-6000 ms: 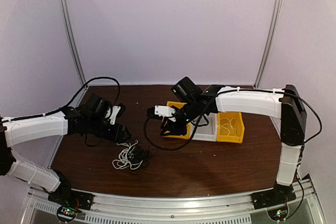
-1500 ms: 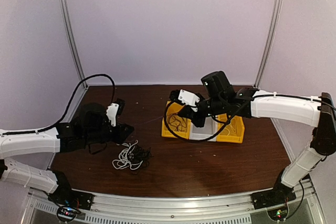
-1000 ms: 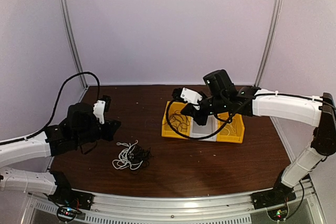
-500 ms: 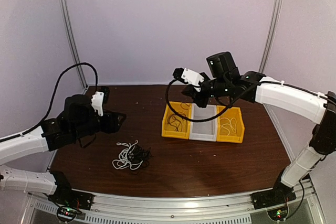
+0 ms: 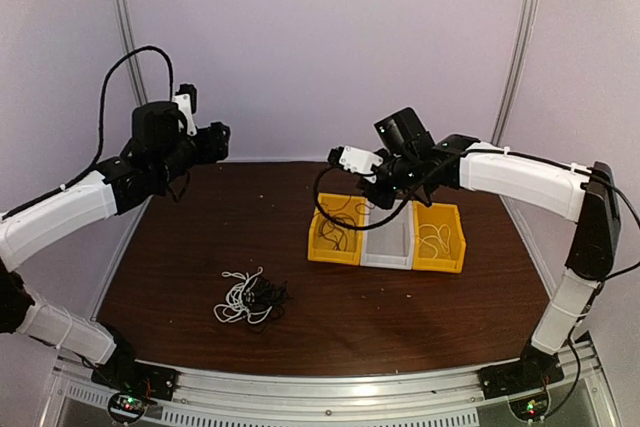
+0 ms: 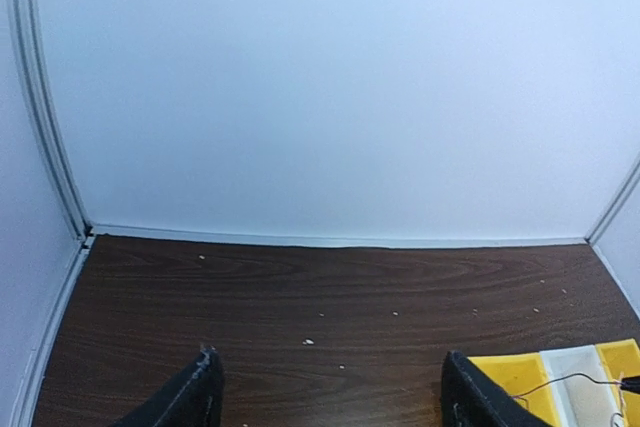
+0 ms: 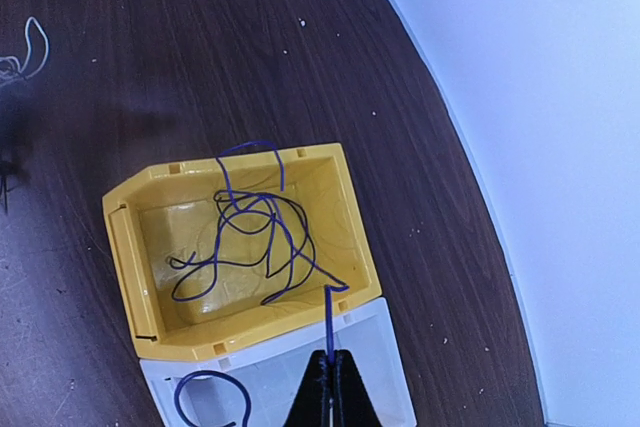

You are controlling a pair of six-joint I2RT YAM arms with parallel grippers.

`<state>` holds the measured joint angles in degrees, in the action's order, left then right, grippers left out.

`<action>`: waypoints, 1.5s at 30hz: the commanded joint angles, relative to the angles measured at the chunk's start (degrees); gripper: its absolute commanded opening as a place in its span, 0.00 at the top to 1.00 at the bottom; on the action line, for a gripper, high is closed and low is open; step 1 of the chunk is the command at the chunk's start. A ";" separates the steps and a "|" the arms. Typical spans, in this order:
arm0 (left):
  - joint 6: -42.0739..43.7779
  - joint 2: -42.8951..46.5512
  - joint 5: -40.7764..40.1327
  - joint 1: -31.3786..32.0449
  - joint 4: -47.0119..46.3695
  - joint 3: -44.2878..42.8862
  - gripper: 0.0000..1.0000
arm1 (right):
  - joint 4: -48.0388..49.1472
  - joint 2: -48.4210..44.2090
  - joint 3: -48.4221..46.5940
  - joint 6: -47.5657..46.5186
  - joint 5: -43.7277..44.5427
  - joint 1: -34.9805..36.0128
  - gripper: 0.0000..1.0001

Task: Untangle the cables

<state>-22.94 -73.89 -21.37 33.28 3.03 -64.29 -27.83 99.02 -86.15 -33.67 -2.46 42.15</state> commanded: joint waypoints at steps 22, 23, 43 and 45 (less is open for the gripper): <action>-5.15 4.83 19.93 -20.79 -11.92 9.88 0.30 | -9.26 27.67 -22.90 4.06 -4.85 -0.36 1.00; -5.25 4.67 20.09 -20.92 -11.94 9.89 0.30 | -9.33 28.20 -23.06 4.27 -5.09 -0.35 1.00; -4.99 4.66 21.37 -21.75 -12.27 10.02 0.29 | -9.93 25.36 -19.79 5.67 -5.90 -1.04 0.93; -5.12 4.26 23.43 -22.04 -11.99 9.66 0.29 | -9.66 23.50 -18.90 5.59 -6.20 -1.02 0.93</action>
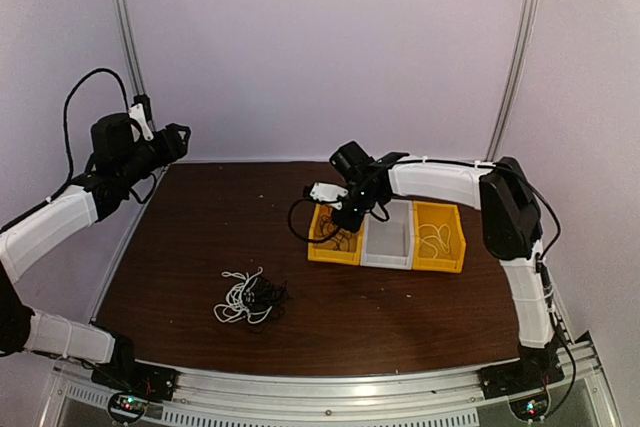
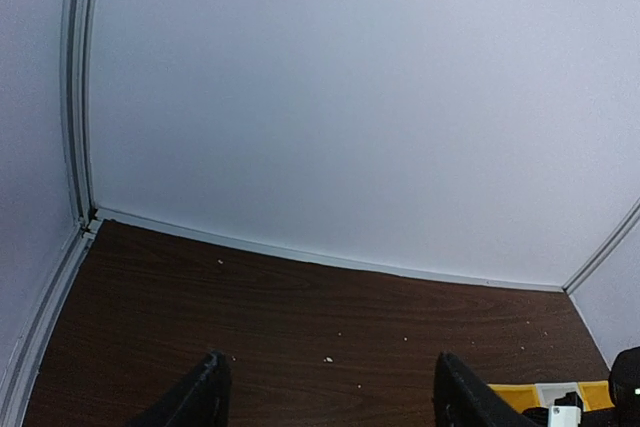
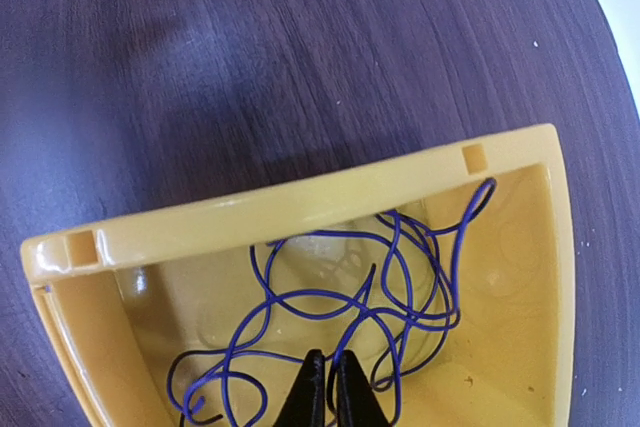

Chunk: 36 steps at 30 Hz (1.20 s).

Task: Untangle the cables

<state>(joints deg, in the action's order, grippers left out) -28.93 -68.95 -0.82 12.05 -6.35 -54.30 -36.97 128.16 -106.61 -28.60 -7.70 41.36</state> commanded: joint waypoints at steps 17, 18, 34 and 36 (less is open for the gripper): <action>2.23 -4.78 8.70 -1.07 -1.93 -1.72 0.29 | -0.57 -22.81 10.80 0.29 -3.98 -1.21 0.65; 2.52 -5.34 9.18 -1.07 -1.91 -1.81 0.29 | 0.34 -24.69 12.71 0.30 -4.47 -1.57 0.65; 10.91 -9.36 7.82 15.77 25.02 -13.62 0.37 | 19.54 -52.72 46.63 4.65 -25.88 -14.63 0.49; 11.37 -8.67 9.50 17.85 28.11 -12.06 0.36 | 22.23 -53.67 50.95 4.71 -27.10 -15.10 0.49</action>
<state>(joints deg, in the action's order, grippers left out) -19.68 -78.13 5.50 27.49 11.66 -67.33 -21.98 75.70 -62.65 -25.23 -26.92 26.94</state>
